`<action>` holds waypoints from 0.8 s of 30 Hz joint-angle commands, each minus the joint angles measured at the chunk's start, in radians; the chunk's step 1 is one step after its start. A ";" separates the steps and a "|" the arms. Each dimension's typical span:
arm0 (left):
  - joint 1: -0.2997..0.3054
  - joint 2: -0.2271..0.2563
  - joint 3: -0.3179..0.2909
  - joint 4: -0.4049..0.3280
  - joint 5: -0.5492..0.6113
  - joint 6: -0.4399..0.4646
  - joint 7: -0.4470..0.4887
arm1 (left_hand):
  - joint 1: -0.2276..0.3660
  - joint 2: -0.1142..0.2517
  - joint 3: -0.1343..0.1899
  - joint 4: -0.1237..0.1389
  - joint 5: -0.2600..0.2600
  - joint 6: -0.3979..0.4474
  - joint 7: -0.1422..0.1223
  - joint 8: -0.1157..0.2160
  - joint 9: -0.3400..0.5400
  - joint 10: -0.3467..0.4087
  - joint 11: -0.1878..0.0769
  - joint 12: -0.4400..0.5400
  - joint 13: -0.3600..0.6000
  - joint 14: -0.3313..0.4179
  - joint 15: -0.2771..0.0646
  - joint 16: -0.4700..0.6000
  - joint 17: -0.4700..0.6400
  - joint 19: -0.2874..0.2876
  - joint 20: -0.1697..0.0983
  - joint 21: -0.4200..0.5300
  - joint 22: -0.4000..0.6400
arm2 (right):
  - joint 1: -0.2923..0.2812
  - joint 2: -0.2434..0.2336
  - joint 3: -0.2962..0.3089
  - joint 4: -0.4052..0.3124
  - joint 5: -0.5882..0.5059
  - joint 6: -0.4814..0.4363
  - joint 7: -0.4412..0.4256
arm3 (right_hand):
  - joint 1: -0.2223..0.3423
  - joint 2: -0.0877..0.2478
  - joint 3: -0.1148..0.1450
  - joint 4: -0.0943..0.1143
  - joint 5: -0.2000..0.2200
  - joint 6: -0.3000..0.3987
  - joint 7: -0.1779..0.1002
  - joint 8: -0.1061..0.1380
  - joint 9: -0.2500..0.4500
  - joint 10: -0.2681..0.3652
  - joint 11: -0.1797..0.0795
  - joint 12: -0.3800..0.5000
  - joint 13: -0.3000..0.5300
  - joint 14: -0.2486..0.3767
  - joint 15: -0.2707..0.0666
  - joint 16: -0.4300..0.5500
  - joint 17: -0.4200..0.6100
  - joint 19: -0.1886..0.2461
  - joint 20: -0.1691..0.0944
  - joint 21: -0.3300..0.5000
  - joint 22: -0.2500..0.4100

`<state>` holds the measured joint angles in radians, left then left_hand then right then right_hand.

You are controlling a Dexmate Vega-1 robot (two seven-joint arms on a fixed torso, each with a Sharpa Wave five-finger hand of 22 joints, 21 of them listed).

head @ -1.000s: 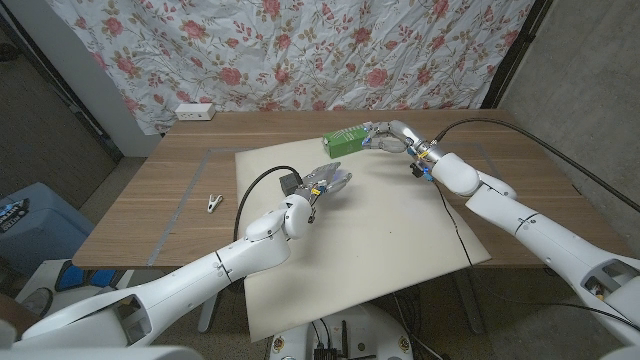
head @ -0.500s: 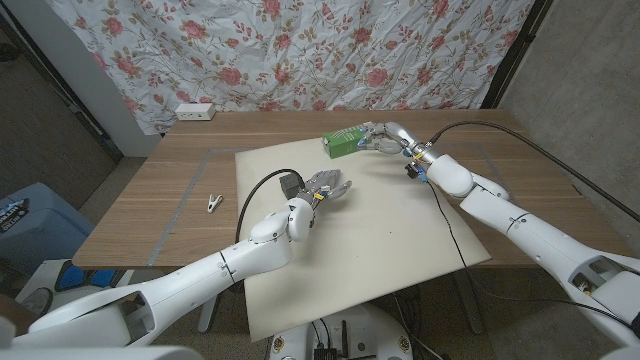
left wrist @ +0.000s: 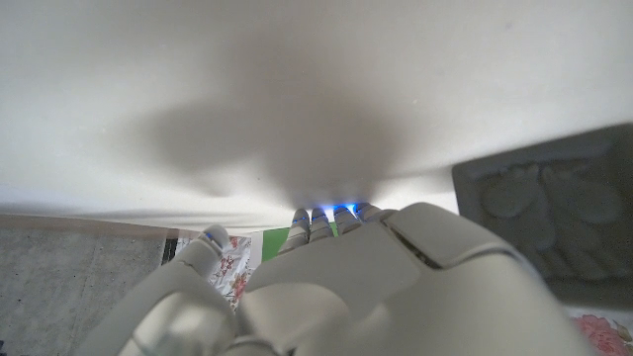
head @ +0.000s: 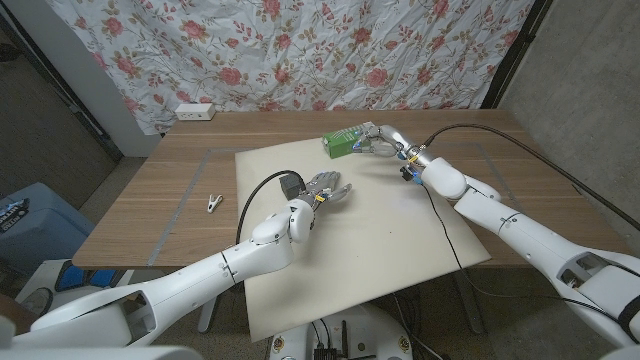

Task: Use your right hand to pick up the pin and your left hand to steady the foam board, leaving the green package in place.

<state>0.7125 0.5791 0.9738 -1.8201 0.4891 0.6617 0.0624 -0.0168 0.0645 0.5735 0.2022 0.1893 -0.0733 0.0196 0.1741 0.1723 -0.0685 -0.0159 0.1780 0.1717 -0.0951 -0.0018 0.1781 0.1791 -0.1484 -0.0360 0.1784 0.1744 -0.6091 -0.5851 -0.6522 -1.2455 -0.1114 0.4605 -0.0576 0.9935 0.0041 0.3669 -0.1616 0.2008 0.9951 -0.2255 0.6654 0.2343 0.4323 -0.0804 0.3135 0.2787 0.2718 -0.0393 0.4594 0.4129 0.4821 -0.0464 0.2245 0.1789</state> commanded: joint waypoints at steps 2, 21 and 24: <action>0.003 0.006 0.003 -0.006 -0.002 0.007 -0.008 | -0.006 0.115 -0.005 0.001 0.009 0.003 0.002 0.006 0.002 -0.005 0.005 0.006 0.001 0.003 0.005 0.007 0.005 -0.006 -0.050 0.008 0.004 | 0.029 0.039 -0.029 0.100 -0.038 0.059 -0.043 | -0.001 0.012 -0.004 0.002 0.007 0.008 -0.002 0.001 0.006 0.009 -0.001 -0.007 0.000 -0.003 -0.105 -0.002 0.001 -0.001 -0.001 -0.006 0.003; -0.005 0.012 0.009 -0.013 0.006 0.016 -0.028 | -0.005 0.116 -0.015 -0.001 0.009 0.007 -0.006 0.007 0.002 -0.002 0.004 0.009 0.001 0.006 0.005 0.009 0.004 -0.004 -0.049 0.012 0.003 | 0.050 0.051 -0.063 0.157 -0.057 0.046 -0.051 | -0.001 0.014 -0.007 0.002 0.007 0.008 -0.003 -0.002 0.006 0.006 -0.004 -0.010 -0.001 -0.006 -0.105 -0.004 0.000 -0.004 -0.001 -0.007 0.003; -0.005 0.014 0.009 -0.015 0.005 0.014 -0.031 | -0.005 0.116 -0.017 -0.001 0.010 0.007 -0.006 0.007 0.002 -0.001 0.004 0.009 0.001 0.006 0.005 0.008 0.004 -0.005 -0.049 0.012 0.003 | 0.055 0.052 -0.069 0.168 -0.059 0.049 -0.049 | -0.001 0.014 -0.007 0.002 0.007 0.009 -0.002 -0.003 0.006 0.006 -0.005 -0.010 -0.001 -0.006 -0.105 -0.004 0.000 -0.004 -0.001 -0.007 0.003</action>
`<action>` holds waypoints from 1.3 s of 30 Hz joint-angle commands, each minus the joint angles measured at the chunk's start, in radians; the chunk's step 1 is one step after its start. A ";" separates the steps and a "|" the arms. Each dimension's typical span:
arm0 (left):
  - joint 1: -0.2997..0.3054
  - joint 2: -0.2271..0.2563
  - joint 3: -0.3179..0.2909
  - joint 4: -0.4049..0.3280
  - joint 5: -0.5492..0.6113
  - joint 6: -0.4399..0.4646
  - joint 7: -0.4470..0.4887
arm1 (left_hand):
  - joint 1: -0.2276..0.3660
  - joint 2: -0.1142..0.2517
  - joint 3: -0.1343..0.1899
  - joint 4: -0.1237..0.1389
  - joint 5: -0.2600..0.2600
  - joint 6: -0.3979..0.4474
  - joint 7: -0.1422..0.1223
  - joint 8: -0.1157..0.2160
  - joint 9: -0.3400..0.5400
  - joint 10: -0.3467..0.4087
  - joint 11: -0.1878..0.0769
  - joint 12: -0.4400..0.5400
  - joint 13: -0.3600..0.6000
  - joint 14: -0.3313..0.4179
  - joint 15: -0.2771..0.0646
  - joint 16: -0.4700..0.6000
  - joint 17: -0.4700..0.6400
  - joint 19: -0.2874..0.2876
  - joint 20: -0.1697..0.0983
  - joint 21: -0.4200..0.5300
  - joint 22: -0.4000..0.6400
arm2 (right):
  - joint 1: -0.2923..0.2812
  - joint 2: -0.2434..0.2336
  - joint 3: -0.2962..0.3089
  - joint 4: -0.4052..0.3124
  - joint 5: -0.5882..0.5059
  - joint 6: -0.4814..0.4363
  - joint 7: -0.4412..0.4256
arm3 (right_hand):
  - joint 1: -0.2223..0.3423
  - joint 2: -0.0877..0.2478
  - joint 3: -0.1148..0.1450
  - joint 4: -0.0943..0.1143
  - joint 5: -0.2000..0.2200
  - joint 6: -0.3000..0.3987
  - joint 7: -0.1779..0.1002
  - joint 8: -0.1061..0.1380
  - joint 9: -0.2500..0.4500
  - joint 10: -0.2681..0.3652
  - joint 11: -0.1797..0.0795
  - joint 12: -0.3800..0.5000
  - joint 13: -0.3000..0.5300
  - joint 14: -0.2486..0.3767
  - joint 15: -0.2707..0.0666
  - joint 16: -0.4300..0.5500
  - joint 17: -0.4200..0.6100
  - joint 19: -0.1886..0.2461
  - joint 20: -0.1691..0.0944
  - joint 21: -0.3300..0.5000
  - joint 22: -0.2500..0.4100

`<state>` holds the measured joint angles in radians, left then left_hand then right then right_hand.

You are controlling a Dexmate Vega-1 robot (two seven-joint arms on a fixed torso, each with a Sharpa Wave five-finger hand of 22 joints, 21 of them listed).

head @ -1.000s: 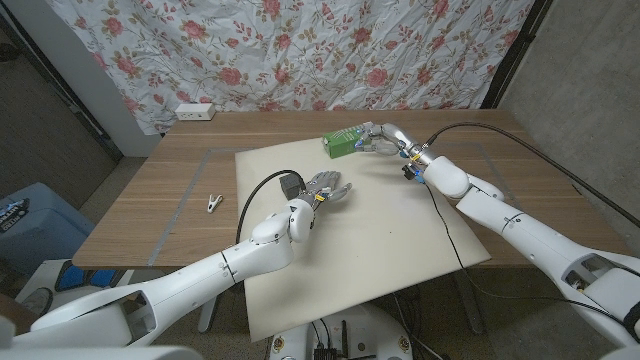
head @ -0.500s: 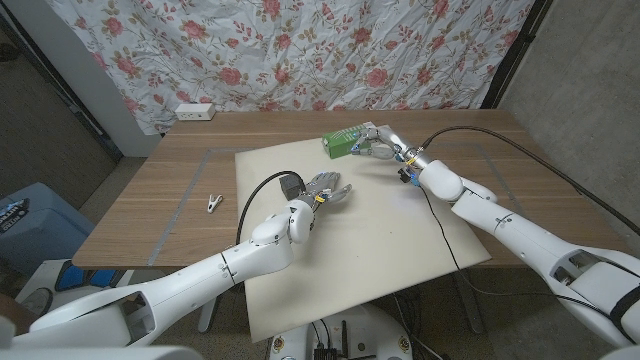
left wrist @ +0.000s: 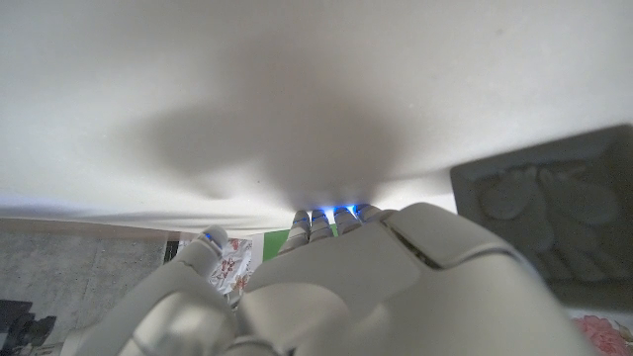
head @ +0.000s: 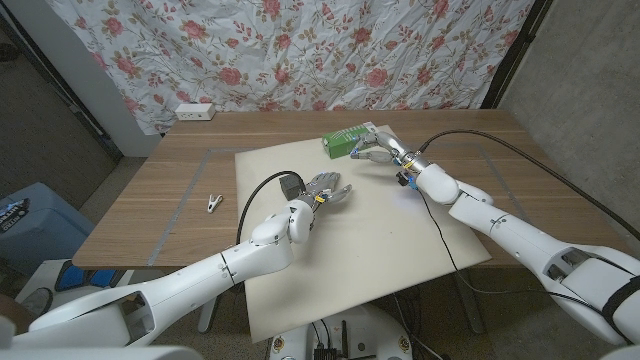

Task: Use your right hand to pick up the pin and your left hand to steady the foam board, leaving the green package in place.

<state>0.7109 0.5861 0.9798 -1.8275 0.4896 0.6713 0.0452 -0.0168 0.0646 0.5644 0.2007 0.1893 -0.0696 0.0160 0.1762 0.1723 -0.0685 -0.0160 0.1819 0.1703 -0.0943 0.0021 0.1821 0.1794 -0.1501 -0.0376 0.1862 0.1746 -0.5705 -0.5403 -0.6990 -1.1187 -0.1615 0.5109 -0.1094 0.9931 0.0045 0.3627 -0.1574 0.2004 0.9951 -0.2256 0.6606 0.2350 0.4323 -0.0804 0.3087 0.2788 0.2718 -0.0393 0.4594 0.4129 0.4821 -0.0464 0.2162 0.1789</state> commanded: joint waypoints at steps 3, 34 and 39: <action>-0.005 0.006 0.005 -0.009 0.010 0.012 -0.016 | -0.005 0.117 -0.009 0.000 0.010 0.005 -0.003 0.006 0.002 -0.001 0.005 0.005 0.003 0.004 0.001 0.004 0.004 -0.003 -0.047 0.005 0.003 | 0.021 0.012 -0.028 0.054 -0.013 0.001 -0.001 | 0.000 0.013 -0.004 -0.002 0.008 0.009 -0.002 0.002 0.005 0.006 -0.005 -0.006 -0.001 -0.007 -0.102 -0.005 0.000 -0.004 -0.001 0.001 0.003; 0.003 0.022 -0.003 -0.015 0.024 -0.014 -0.027 | 0.001 0.121 -0.014 -0.004 0.013 0.006 -0.031 0.005 0.002 0.010 -0.004 0.009 0.002 0.013 -0.005 0.006 0.001 0.004 -0.044 0.010 0.001 | 0.020 -0.021 -0.072 0.023 -0.100 -0.065 -0.033 | 0.010 0.006 -0.010 -0.009 0.008 0.015 -0.003 -0.005 0.006 -0.004 0.002 -0.017 -0.007 -0.051 -0.081 -0.031 -0.010 -0.021 0.001 -0.007 0.000; 0.004 0.019 -0.005 -0.015 0.025 -0.009 -0.031 | 0.001 0.122 -0.015 -0.004 0.014 0.005 -0.034 0.005 0.002 0.011 -0.008 0.009 0.002 0.014 -0.007 0.006 0.001 0.006 -0.045 0.010 0.001 | 0.017 -0.027 -0.075 0.016 -0.113 -0.082 -0.040 | 0.013 0.006 -0.011 -0.009 0.007 0.015 -0.003 -0.005 0.007 -0.004 0.004 -0.019 -0.008 -0.056 -0.078 -0.035 -0.012 -0.022 0.000 -0.007 0.000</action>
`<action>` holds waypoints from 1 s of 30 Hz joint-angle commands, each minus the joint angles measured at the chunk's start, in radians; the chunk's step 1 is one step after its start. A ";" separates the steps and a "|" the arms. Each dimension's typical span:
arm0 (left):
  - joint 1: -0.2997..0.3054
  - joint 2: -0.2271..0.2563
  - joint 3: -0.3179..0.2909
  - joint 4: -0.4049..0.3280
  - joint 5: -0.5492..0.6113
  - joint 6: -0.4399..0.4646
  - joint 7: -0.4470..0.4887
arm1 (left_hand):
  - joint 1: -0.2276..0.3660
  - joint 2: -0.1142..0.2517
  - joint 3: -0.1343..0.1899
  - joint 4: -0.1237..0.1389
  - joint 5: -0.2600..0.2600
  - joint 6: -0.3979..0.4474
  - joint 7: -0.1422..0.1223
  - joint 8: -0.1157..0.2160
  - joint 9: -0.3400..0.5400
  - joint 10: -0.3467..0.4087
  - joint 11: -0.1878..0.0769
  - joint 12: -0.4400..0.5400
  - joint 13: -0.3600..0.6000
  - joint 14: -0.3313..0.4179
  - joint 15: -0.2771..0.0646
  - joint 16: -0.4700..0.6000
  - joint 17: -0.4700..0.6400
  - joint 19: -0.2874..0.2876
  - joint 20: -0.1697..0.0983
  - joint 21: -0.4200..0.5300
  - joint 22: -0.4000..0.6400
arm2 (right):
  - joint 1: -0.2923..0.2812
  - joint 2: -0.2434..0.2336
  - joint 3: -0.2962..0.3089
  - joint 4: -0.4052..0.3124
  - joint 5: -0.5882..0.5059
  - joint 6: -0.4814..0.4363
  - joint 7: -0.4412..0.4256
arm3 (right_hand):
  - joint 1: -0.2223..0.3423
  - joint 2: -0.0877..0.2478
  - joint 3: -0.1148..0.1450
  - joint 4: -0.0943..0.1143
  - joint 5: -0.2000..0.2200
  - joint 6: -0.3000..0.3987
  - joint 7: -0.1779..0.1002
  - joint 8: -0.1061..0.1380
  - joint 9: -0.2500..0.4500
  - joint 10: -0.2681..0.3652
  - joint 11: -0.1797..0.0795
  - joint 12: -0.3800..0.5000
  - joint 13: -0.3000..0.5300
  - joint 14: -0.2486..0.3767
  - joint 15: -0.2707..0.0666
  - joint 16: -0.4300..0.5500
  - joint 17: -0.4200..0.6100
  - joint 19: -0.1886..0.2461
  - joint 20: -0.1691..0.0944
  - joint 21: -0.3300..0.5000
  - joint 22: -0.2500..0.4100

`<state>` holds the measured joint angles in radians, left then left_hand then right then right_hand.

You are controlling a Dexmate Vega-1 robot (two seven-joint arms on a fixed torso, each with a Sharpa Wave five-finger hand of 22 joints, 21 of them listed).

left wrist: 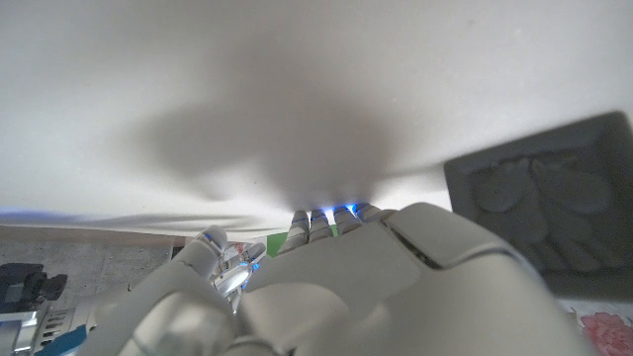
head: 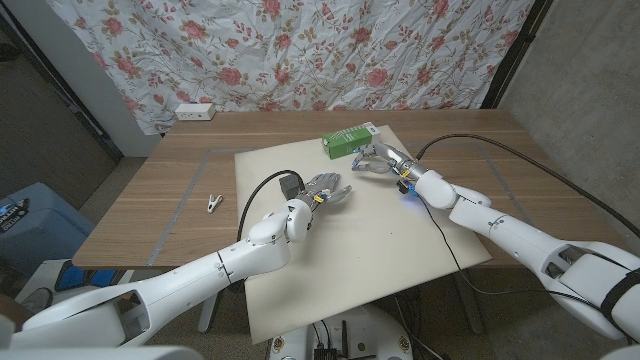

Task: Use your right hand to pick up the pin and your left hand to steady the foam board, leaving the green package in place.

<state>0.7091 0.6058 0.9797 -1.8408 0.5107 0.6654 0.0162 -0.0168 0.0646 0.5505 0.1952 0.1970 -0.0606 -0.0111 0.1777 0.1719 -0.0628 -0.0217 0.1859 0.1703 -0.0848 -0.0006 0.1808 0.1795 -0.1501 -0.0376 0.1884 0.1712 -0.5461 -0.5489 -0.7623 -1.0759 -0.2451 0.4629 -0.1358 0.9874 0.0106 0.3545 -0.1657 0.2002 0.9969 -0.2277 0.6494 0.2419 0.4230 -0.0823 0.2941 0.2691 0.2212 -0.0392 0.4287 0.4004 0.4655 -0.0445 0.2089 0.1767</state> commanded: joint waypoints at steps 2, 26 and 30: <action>0.009 -0.004 -0.010 0.001 -0.002 -0.004 0.003 | 0.001 0.122 -0.001 0.001 0.006 -0.003 -0.007 0.004 0.003 0.006 -0.001 0.005 0.002 0.006 -0.005 0.008 0.001 0.006 -0.044 0.008 0.004 | -0.010 -0.021 -0.012 -0.033 -0.031 -0.045 -0.013 | 0.019 -0.001 -0.003 -0.001 0.008 0.013 -0.001 0.006 0.000 0.005 0.005 -0.005 0.001 -0.006 -0.077 -0.005 0.000 -0.006 -0.003 -0.001 0.002; 0.008 -0.006 -0.008 0.002 -0.007 0.002 -0.004 | 0.002 0.121 -0.004 0.001 0.008 0.007 -0.004 0.007 0.003 0.010 0.001 0.005 0.002 0.012 -0.006 0.008 0.000 0.012 -0.044 0.010 0.003 | -0.016 -0.040 -0.033 -0.058 -0.084 -0.094 -0.035 | 0.027 -0.003 -0.007 -0.001 0.006 0.018 -0.001 0.003 0.003 -0.009 0.003 -0.017 -0.006 -0.022 -0.063 -0.020 -0.011 -0.021 0.000 -0.007 0.000; 0.006 -0.005 -0.004 0.006 -0.008 -0.006 -0.006 | 0.002 0.121 -0.004 0.001 0.008 0.007 -0.003 0.006 0.003 0.011 0.000 0.005 0.002 0.013 -0.005 0.008 0.000 0.013 -0.044 0.010 0.003 | -0.014 -0.039 -0.036 -0.052 -0.085 -0.096 -0.036 | 0.028 -0.003 -0.007 0.000 0.006 0.018 0.000 0.003 0.003 -0.010 0.004 -0.019 -0.007 -0.020 -0.059 -0.021 -0.012 -0.022 0.001 -0.007 0.000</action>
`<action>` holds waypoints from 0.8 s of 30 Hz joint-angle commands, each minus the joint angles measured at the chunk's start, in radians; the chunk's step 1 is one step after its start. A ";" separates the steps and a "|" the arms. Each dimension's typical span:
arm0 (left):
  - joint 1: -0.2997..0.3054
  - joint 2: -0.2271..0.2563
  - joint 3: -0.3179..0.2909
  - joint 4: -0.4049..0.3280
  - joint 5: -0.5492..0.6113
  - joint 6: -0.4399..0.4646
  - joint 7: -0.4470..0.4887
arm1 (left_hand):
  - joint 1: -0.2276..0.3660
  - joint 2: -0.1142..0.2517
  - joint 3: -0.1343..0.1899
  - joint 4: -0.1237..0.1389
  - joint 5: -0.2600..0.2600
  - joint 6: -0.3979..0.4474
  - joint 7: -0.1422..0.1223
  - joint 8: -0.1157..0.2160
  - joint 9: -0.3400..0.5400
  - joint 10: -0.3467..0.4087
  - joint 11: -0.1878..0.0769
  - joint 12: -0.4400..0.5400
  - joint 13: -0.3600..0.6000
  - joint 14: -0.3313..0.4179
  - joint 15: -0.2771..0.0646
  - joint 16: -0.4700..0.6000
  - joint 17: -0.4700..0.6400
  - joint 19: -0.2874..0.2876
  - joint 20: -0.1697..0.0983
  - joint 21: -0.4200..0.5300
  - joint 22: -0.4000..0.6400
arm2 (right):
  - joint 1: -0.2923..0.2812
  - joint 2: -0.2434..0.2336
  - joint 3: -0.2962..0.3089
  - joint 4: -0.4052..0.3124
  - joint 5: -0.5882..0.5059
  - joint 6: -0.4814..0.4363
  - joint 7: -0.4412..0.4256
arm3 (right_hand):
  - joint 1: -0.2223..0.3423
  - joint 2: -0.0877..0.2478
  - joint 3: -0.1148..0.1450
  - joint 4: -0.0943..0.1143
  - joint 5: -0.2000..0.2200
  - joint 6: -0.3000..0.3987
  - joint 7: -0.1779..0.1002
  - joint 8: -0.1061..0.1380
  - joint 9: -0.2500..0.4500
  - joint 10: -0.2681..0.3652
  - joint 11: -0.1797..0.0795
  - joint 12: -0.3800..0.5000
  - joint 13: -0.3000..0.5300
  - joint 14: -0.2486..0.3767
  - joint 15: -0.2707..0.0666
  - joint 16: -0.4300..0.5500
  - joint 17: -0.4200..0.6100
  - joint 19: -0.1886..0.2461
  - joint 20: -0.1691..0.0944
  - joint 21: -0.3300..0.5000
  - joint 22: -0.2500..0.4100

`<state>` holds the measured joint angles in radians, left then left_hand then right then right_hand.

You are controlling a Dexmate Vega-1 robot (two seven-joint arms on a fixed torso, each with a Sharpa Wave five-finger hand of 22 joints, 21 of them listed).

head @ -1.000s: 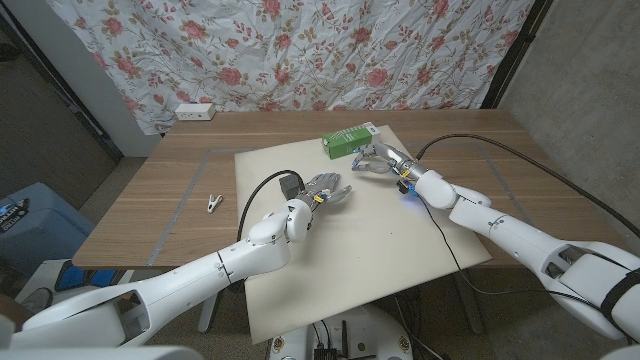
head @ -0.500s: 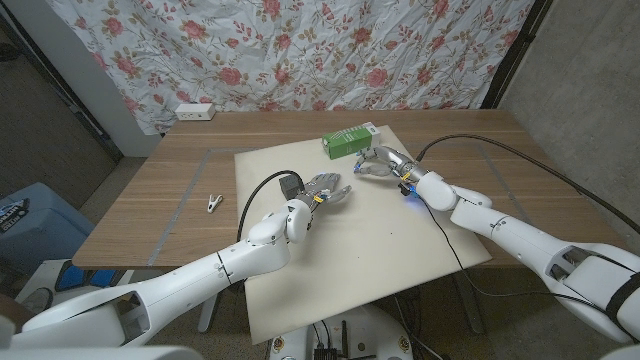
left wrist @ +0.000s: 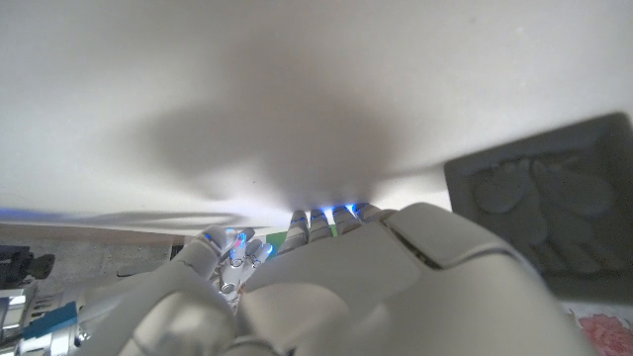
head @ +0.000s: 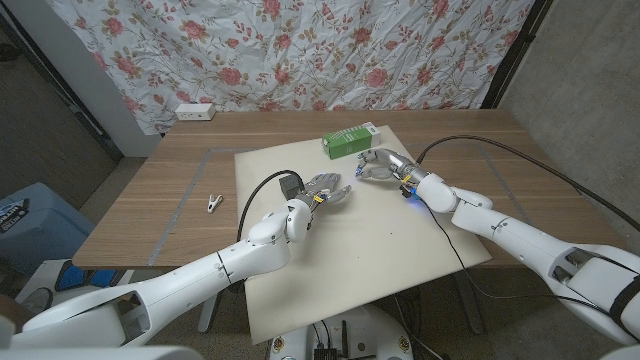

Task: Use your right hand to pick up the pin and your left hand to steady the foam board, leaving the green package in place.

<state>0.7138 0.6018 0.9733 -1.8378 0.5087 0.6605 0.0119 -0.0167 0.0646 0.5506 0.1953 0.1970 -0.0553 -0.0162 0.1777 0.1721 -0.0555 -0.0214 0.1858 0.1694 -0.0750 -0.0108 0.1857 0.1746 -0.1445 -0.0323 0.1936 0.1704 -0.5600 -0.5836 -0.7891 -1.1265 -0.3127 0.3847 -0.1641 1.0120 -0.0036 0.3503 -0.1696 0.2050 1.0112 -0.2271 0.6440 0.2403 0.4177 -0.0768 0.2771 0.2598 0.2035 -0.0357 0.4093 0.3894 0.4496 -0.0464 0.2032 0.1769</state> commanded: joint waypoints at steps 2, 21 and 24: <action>0.002 -0.003 0.002 0.002 -0.006 0.003 -0.001 | 0.002 0.121 -0.004 0.001 0.009 0.002 0.002 0.006 0.003 0.004 0.000 0.005 0.003 0.004 0.005 0.003 0.005 0.007 -0.050 0.004 0.004 | -0.001 -0.006 -0.010 0.000 -0.019 -0.020 -0.008 | 0.003 0.011 -0.003 0.004 0.001 0.004 -0.001 0.008 0.005 -0.006 -0.001 -0.003 0.002 -0.002 -0.063 -0.002 -0.002 -0.006 0.003 -0.001 0.000; 0.001 -0.011 0.010 0.009 -0.008 0.009 0.006 | 0.002 0.121 -0.006 0.000 0.009 0.004 0.001 0.006 0.004 0.009 0.000 0.006 0.003 0.006 0.006 0.002 0.005 0.010 -0.051 0.005 0.004 | 0.001 -0.012 -0.019 0.007 -0.025 -0.031 -0.005 | 0.004 0.012 -0.005 0.006 0.000 0.007 -0.001 0.007 0.005 -0.005 0.000 -0.007 -0.003 -0.001 -0.062 -0.006 -0.006 -0.009 0.005 -0.002 -0.001; 0.003 -0.006 0.007 0.007 -0.013 0.000 0.006 | 0.002 0.121 -0.006 0.000 0.009 0.005 0.003 0.007 0.004 0.009 0.000 0.006 0.003 0.007 0.006 0.002 0.005 0.010 -0.051 0.004 0.004 | 0.003 -0.012 -0.021 0.011 -0.026 -0.029 -0.004 | 0.004 0.012 -0.005 0.006 0.000 0.007 -0.001 0.006 0.006 -0.005 0.000 -0.007 -0.003 -0.001 -0.062 -0.006 -0.007 -0.011 0.006 -0.003 -0.001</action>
<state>0.7148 0.5895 0.9807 -1.8300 0.5038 0.6671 0.0168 -0.0167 0.0646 0.5506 0.1953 0.1970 -0.0554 -0.0160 0.1777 0.1721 -0.0464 -0.0230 0.1844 0.1702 -0.0696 -0.0055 0.1816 0.1747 -0.1392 -0.0379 0.1899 0.1695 -0.5611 -0.5934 -0.8031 -1.1245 -0.3338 0.3605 -0.1722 1.0091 -0.0009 0.3449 -0.1643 0.2048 1.0107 -0.2270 0.6483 0.2441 0.4178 -0.0768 0.2736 0.2553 0.2036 -0.0357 0.4093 0.3800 0.4440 -0.0411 0.1968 0.1740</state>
